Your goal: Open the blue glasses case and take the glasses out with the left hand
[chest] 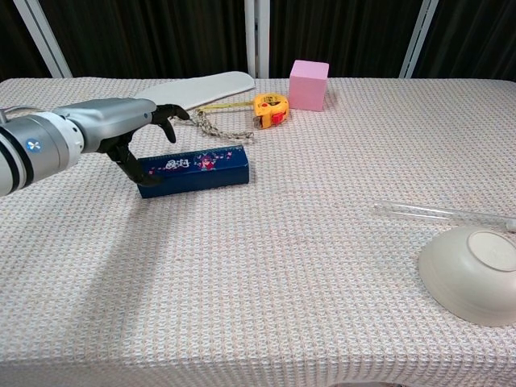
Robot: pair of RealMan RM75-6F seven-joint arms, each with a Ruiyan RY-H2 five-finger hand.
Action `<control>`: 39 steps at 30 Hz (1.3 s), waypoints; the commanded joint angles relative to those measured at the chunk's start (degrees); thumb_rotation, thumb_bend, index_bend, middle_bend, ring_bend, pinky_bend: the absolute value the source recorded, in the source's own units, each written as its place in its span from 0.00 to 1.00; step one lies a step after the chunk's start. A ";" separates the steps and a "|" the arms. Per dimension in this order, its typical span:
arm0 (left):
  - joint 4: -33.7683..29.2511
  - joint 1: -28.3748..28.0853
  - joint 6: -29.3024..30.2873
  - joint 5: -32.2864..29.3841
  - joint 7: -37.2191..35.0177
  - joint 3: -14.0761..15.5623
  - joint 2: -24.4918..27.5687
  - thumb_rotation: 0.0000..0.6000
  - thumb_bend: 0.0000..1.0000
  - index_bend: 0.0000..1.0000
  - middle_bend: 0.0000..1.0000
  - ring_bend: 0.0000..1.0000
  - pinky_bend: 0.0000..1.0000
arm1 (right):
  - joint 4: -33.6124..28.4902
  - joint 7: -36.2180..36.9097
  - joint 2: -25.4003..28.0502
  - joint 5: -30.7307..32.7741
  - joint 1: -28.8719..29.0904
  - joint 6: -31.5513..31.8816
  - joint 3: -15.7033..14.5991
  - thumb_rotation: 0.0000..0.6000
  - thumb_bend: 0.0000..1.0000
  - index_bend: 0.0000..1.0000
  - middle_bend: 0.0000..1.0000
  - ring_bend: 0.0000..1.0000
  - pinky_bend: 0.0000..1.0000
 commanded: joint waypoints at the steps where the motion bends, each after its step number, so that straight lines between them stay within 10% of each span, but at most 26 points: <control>1: -0.68 -0.75 0.66 -1.46 1.66 0.01 0.17 1.00 0.27 0.13 0.22 0.01 0.11 | 0.03 0.02 0.02 0.08 0.01 -0.02 0.04 1.00 0.33 0.00 0.00 0.00 0.00; 39: -4.38 -8.33 5.03 -18.17 11.83 0.33 0.67 1.00 0.30 0.23 0.25 0.01 0.13 | 0.23 0.13 0.03 0.46 0.32 -0.87 -0.03 1.00 0.33 0.00 0.00 0.00 0.00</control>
